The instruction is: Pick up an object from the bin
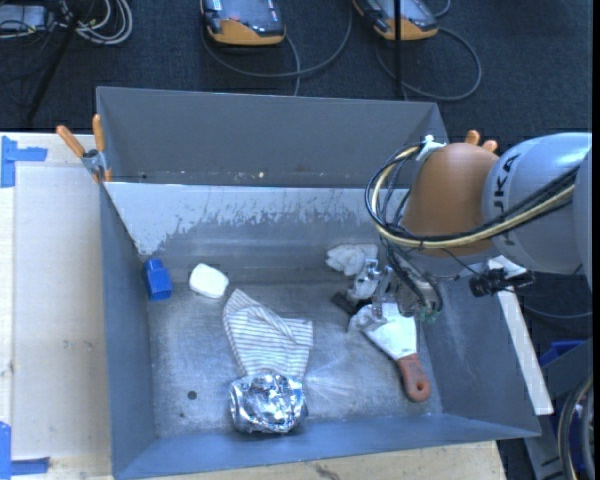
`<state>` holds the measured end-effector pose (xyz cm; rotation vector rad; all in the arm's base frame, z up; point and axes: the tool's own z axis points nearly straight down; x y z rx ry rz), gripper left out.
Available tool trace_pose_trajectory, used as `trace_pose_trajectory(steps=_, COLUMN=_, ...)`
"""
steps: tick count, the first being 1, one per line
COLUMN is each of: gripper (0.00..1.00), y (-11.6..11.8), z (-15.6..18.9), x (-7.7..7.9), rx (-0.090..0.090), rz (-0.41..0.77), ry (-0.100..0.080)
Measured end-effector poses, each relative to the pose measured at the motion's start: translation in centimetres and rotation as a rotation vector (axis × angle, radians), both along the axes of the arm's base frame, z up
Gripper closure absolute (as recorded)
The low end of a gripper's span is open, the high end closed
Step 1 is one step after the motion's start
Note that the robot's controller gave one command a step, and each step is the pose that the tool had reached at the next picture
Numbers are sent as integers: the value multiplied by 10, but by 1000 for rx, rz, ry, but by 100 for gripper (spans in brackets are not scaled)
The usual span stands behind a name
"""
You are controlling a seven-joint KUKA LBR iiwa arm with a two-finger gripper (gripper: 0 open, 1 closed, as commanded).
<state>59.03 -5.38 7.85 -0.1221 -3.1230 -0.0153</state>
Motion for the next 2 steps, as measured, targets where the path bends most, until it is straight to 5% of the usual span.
trace_pose_trajectory(steps=1, gripper=100, y=0, z=0, x=0, rx=-1, rz=1, ry=-1)
trace_pose_trajectory(steps=2, gripper=100, y=0, z=35, x=0, rx=-8, rz=9, ry=-8)
